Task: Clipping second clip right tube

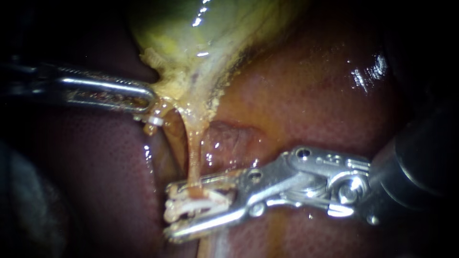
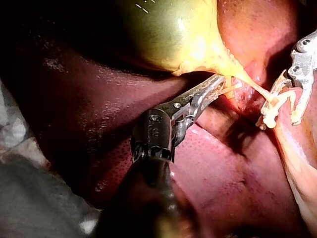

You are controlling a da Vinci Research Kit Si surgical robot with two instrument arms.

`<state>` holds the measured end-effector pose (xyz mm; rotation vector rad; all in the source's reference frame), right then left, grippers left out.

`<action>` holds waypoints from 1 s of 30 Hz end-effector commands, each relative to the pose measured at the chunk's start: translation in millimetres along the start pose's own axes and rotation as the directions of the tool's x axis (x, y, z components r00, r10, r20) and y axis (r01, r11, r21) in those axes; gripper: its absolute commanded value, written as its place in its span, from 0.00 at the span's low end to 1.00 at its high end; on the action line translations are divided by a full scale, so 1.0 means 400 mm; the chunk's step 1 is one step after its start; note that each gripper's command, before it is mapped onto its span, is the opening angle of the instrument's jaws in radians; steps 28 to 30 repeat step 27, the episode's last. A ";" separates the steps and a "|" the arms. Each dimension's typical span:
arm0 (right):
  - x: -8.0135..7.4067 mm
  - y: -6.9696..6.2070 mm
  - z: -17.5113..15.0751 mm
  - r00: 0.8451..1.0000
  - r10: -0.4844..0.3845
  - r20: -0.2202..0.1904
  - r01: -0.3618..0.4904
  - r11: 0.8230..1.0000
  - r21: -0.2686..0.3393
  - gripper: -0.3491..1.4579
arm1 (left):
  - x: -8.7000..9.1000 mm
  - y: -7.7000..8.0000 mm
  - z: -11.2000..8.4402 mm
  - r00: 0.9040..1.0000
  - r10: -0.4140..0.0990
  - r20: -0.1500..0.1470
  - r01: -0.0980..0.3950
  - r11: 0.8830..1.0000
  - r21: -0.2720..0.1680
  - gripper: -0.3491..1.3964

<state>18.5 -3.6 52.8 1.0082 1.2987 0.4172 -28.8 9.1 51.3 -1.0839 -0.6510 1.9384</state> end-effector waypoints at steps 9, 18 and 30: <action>0.0011 -0.0009 -0.0022 0.999 0.046 -0.024 -0.047 0.998 -0.030 0.00 | 0.0000 -0.0001 0.0000 1.000 0.000 0.000 0.000 1.000 0.000 0.00; 0.0001 -0.0014 -0.0031 0.997 0.080 -0.020 -0.080 0.996 -0.036 0.00 | 0.0000 -0.0005 0.0002 1.000 0.001 0.000 -0.001 1.000 0.000 0.00; -0.0006 -0.0011 -0.0028 0.997 0.078 -0.017 -0.079 0.996 -0.034 0.00 | 0.0001 -0.0005 0.0005 1.000 0.001 0.000 -0.001 1.000 0.000 0.00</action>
